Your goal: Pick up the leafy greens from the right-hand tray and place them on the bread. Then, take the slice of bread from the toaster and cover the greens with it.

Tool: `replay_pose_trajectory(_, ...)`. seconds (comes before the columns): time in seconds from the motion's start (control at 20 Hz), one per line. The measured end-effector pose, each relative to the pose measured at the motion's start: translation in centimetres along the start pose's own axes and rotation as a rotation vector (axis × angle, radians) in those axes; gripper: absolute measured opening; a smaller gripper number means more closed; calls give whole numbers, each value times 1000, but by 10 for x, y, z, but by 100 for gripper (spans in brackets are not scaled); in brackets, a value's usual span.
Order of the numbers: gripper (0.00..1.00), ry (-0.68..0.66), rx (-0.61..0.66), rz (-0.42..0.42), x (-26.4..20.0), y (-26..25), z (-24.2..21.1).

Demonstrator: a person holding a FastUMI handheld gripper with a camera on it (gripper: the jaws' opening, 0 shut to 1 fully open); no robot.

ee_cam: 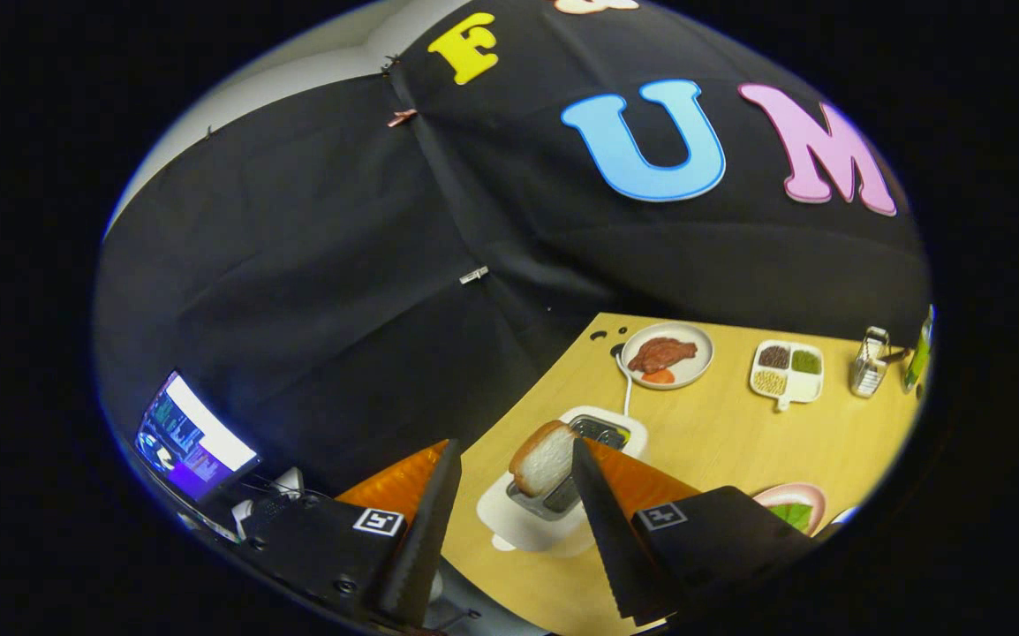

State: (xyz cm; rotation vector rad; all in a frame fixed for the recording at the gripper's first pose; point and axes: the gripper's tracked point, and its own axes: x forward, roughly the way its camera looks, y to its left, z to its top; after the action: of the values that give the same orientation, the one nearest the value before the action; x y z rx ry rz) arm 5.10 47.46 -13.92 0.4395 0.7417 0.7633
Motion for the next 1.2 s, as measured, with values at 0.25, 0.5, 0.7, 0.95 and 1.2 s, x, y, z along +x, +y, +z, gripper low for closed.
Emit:
replay_pose_trajectory(0.25,80,118,206,-63,63,-6,-35)
replay_pose_trajectory(0.5,80,193,381,-169,109,-23,-64)
replay_pose_trajectory(0.7,75,207,453,-229,131,-42,-71)
replay_pose_trajectory(0.95,53,219,495,-268,137,-54,-72)
replay_pose_trajectory(1.2,17,227,485,-321,129,-60,-71)
